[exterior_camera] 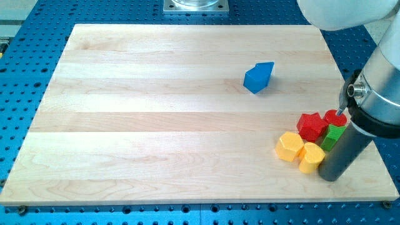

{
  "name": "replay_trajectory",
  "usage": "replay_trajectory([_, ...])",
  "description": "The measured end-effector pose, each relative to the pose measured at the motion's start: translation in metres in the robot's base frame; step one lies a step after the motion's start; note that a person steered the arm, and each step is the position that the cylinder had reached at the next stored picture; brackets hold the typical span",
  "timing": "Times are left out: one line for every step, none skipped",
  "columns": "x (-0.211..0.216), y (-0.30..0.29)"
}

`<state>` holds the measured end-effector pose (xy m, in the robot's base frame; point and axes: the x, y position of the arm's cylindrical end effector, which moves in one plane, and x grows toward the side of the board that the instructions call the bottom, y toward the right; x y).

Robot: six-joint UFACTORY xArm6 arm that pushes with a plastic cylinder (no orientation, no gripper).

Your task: Slide the green circle towards the blue blocks

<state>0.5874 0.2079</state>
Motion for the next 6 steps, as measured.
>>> replay_trajectory([-0.008,0.022])
replay_trajectory([-0.012,0.023])
replay_trajectory([-0.012,0.026])
replay_trajectory([-0.011,0.053])
replay_trajectory([-0.033,0.061])
replay_trajectory([-0.073,0.048])
